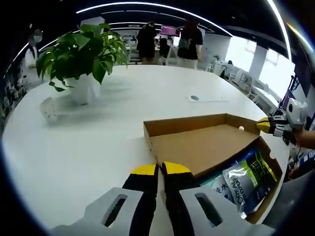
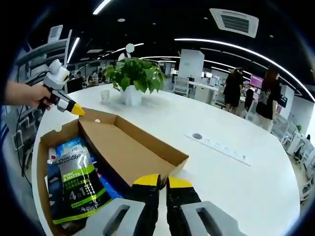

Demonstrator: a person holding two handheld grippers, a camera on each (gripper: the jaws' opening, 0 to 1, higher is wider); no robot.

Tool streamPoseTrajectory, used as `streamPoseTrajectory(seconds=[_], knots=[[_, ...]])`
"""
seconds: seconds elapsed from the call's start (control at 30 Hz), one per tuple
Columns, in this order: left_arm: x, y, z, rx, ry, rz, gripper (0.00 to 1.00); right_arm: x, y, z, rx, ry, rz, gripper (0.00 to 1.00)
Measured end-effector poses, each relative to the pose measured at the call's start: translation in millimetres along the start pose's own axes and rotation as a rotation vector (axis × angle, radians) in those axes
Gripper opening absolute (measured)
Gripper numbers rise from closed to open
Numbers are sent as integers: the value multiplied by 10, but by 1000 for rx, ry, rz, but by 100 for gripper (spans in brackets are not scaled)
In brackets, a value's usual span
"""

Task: Operate the shoe box by opening the lid, removing the specified soft item, and placing it in the target area until the item is outside and the box remains undamaged.

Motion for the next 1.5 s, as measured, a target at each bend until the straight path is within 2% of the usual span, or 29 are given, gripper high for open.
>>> streamPoseTrajectory(seconds=[0.23,0.4,0.57,0.73,0.93,1.23,1.5], knots=[[1,-7,15,3,-8,-5,2,2,-6,4,-24,-3,-10,0],[-8,-26,45,-86,-22,-36,3,10,-12,3,-32,-4,-19,2],[21,6,89,-92,-26,-60,3,37,-14,-39,5,-6,-37,6],[102,52,138,-97,-25,-55,6,95,-14,-56,-6,-19,-45,11],[231,29,186,-95,-34,-26,17,179,-26,-126,-24,-41,-47,21],[389,67,308,-117,-23,-8,20,352,4,-224,-25,-76,-39,31],[481,145,485,-121,17,-6,24,513,75,-298,-57,-102,-41,38]])
Point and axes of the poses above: the point that each gripper's makers call its tool centre point, and the gripper's own axes: x roughly backward along the fingers, z roughly to its right, y roughly out of its underside, the point moved 8 cm from there along x, roughly backward along the fingers, and after that the axes turned 4 degrees about y, right-handed, at the moved point
